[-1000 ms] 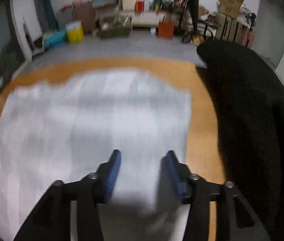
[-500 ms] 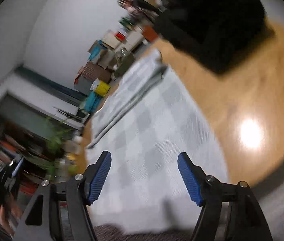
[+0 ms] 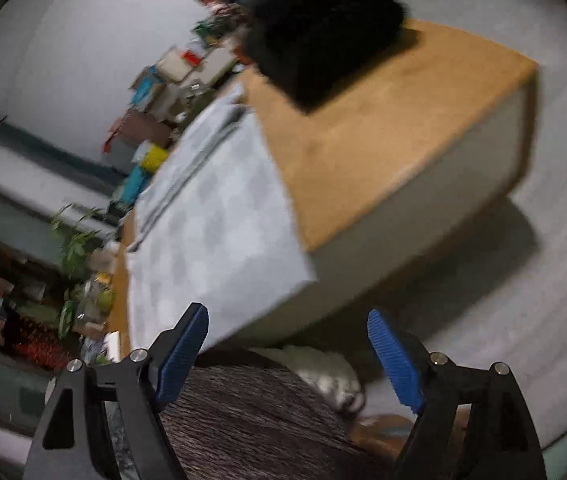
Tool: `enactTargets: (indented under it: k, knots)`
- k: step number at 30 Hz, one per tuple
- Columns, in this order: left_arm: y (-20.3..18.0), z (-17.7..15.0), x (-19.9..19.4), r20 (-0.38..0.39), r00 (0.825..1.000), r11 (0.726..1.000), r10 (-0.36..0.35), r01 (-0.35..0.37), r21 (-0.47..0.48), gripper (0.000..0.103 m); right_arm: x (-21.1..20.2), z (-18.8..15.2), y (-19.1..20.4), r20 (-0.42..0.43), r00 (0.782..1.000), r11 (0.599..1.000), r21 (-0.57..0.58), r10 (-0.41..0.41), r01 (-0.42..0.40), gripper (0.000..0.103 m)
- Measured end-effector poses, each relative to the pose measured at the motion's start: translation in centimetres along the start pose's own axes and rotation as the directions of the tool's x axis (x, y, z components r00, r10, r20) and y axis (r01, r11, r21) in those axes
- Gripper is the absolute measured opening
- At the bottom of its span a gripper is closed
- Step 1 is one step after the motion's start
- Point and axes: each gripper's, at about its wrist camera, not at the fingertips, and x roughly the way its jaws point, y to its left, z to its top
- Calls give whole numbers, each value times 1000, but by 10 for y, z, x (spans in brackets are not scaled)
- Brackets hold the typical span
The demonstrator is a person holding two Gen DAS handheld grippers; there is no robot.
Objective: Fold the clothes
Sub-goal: 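Open both grippers and pull back from the folded sweater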
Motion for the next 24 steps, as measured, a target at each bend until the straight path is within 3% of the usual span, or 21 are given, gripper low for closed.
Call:
enactTargets:
  k: [5, 10, 21, 24]
  knots:
    - [25, -9, 13, -18, 995, 994, 94, -95, -51, 83, 0, -2, -22, -7, 998, 996, 62, -57, 57, 86]
    - [42, -8, 27, -57, 986, 983, 156, -161, -91, 83, 30, 3, 6, -59, 998, 1000, -8, -29, 29, 86]
    - [78, -14, 47, -84, 966, 957, 243, -253, -141, 83, 85, 6, 65, -156, 988, 991, -133, -14, -7, 85]
    - [84, -22, 49, -93, 973, 965, 209, -221, -142, 83, 90, 4, 66, -162, 986, 990, -137, -33, 10, 85]
